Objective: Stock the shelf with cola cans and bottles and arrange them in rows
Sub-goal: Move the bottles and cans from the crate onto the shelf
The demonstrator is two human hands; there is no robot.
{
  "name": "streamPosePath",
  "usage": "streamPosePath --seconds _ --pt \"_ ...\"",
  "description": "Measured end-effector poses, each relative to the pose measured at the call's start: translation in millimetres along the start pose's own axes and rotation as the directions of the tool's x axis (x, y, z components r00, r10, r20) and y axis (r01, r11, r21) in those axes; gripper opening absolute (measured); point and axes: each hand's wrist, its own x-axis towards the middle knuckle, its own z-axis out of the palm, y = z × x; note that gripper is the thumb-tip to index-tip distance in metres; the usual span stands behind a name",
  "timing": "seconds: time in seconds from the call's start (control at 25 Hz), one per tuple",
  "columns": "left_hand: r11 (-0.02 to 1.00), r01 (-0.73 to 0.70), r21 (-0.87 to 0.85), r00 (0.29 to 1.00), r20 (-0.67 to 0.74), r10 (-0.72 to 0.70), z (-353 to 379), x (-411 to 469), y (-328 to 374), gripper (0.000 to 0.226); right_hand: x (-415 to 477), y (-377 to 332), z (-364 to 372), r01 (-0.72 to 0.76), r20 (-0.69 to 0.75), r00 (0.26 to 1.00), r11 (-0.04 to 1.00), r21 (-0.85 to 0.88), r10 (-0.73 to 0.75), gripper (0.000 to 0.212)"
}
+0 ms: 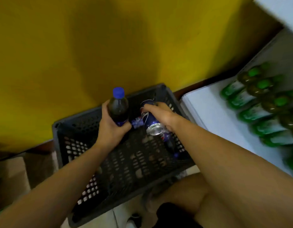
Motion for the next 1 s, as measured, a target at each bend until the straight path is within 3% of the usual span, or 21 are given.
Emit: streamPosePath --seconds 0.24,0.4,0.48,0.68,0.88,1.0 --pt "0.931 -0.332 -0.148 0.932 0.099 0.348 12 -2 178 0.083 -170 -68 -87 0.167 -0.345 0.931 0.978 0.124 -0.115 0.043" --pt "0.839 -0.432 -0.331 0.840 0.192 0.508 47 -33 279 0.083 -274 -75 -133 0.285 -0.563 0.811 0.948 0.144 -0.158 0.057" --pt "0.783 -0.463 -0.415 0.778 0.233 0.583 67 -60 322 0.084 -328 -64 -153 0.349 -0.657 0.740 0.917 0.192 -0.144 0.050" --pt "0.708 -0.446 -0.548 0.640 0.358 0.680 122 -131 392 0.073 -446 -9 -193 0.425 -0.810 0.583 0.871 0.247 -0.055 0.043" --pt "0.729 -0.330 -0.599 0.529 0.523 0.669 190 -203 434 0.072 -533 48 -220 0.520 -0.907 0.416 0.803 0.291 0.059 0.037" --pt "0.756 -0.309 -0.577 0.510 0.571 0.643 240 -232 459 0.072 -560 77 -242 0.543 -0.928 0.358 0.785 0.299 0.105 0.035"
